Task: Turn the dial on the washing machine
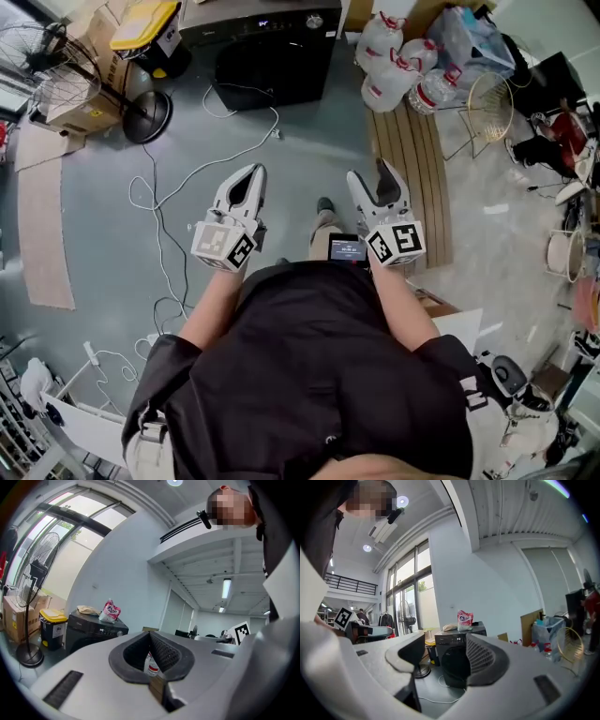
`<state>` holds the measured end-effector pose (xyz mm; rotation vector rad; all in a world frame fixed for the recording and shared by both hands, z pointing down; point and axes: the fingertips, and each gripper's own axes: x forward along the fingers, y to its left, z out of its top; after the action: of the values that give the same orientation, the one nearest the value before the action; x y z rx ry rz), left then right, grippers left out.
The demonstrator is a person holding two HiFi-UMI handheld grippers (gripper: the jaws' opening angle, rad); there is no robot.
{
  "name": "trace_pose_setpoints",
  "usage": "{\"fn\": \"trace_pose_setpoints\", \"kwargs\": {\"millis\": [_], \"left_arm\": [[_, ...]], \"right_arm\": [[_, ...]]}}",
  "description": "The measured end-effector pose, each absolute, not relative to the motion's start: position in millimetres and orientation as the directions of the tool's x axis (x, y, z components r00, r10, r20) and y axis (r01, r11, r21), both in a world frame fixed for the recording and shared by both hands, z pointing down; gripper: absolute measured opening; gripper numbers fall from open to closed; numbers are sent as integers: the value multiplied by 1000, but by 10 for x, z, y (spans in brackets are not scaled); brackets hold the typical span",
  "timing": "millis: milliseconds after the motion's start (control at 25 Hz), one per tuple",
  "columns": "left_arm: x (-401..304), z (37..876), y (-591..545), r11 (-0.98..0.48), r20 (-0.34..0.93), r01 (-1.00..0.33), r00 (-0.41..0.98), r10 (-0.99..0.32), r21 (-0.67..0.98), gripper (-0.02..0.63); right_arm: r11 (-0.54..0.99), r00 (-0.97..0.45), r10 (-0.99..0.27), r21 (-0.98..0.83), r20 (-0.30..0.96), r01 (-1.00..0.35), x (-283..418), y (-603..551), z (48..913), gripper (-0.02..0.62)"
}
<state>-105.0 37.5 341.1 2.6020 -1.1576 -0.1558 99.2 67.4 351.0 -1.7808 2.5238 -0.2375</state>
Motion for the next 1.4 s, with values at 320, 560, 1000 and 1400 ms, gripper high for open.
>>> {"fn": "trace_pose_setpoints", "kwargs": {"millis": [320,560,1000,1400], "left_arm": [[-479,3178,-663,-565,35,-771,600,-799,294,-6],[-138,3256,-1200,-527,84,-806,565,-821,268,-6],[-8,3513,-1734,-431,132,-849,486,-864,304,-6],[-387,3801,-2649,-384,104,-843,450,-887,375,-5]], "right_arm": [[430,-437,-899,-152,16,-890,1592,-523,3237,278],[467,-479,-877,-197,21,-862,1980,-1164,3372,278],[504,-528,-848,-224,57,-834,2246,-2041,3636,278],[523,-557,-824,-233,110,-820,1830,-2996,3836,278]]}}
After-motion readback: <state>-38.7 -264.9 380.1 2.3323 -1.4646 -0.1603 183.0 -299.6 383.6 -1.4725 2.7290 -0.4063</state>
